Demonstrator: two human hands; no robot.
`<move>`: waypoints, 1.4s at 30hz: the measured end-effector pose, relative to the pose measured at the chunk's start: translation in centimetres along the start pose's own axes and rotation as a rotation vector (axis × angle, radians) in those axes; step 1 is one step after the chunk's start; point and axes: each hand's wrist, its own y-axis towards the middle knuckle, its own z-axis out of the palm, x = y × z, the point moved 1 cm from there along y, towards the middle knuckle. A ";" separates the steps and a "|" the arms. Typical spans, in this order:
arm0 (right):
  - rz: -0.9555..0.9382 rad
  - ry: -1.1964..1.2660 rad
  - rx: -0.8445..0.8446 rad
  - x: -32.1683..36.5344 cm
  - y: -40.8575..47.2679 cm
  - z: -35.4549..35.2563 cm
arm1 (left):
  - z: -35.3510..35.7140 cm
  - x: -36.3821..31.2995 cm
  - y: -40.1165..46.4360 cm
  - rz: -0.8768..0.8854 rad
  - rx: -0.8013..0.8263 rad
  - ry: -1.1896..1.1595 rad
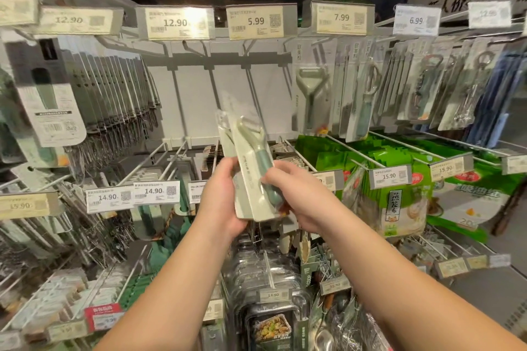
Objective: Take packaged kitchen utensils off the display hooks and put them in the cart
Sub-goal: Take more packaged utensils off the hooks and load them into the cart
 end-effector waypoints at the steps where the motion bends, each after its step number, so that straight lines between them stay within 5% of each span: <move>1: -0.008 0.018 -0.016 0.1 -0.1 -0.3 | -0.3 -0.2 -0.1 0.002 -0.018 0.022; 6: -0.008 0.077 -0.122 0.5 -0.2 -2.2 | -0.9 -1.0 -0.3 0.037 -0.043 0.060; 20: -0.212 -0.294 -0.645 1.5 -0.8 -9.0 | -1.0 -2.4 -1.8 0.174 -0.018 0.065; 42: -0.196 -0.527 -0.664 2.9 3.9 -11.3 | -0.1 -2.6 -1.5 0.218 -0.011 0.086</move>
